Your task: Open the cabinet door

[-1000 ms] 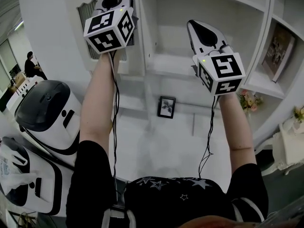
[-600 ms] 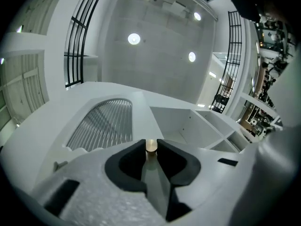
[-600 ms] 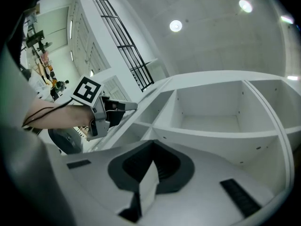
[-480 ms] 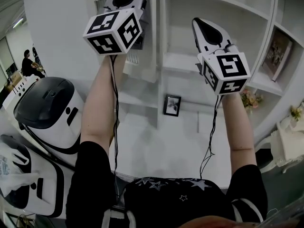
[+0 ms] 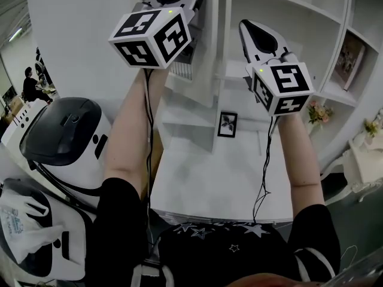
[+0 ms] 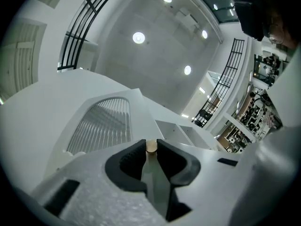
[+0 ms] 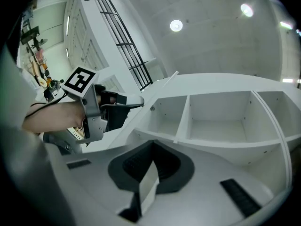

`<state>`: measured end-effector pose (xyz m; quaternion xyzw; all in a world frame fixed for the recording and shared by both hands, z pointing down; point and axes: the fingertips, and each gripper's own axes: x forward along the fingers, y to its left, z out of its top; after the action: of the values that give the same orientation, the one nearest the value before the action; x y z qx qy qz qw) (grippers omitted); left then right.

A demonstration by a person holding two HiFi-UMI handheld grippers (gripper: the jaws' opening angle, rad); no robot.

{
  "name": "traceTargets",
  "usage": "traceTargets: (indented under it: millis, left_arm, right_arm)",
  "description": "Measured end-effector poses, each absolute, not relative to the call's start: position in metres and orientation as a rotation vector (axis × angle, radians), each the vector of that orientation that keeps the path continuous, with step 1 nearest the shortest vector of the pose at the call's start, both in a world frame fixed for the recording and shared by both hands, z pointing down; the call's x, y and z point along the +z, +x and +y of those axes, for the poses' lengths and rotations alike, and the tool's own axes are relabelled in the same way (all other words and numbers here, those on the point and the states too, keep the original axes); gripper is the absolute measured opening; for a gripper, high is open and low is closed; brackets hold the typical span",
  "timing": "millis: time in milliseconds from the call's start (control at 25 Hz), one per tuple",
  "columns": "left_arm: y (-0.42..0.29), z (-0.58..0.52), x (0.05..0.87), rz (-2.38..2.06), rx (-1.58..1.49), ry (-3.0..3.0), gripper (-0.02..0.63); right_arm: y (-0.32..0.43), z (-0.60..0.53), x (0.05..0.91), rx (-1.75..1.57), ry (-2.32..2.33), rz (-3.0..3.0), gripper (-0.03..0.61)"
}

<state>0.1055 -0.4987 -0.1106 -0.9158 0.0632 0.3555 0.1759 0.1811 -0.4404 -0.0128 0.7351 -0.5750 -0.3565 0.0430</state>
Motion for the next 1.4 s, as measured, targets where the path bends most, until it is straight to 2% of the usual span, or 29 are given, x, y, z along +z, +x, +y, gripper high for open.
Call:
traceTargets:
  millis: [680, 960, 1400]
  left_arm:
    - [-0.029, -0.518, -0.110, -0.163, 1.119, -2.643, 0.089]
    - [-0.073, -0.544, -0.109, -0.133, 1.107, -2.630, 0.101]
    - [-0.128, -0.587, -0.108, -0.034, 1.189, -2.601, 0.089]
  right_arm:
    - [0.075, -0.479, -0.004, -1.042, 2.328, -1.701, 0.005]
    - [0.028, -0.505, -0.008, -1.073, 2.322, -1.733, 0.006]
    - [-0.001, -0.544, 0.001, -1.022, 2.320, -1.825, 0.005]
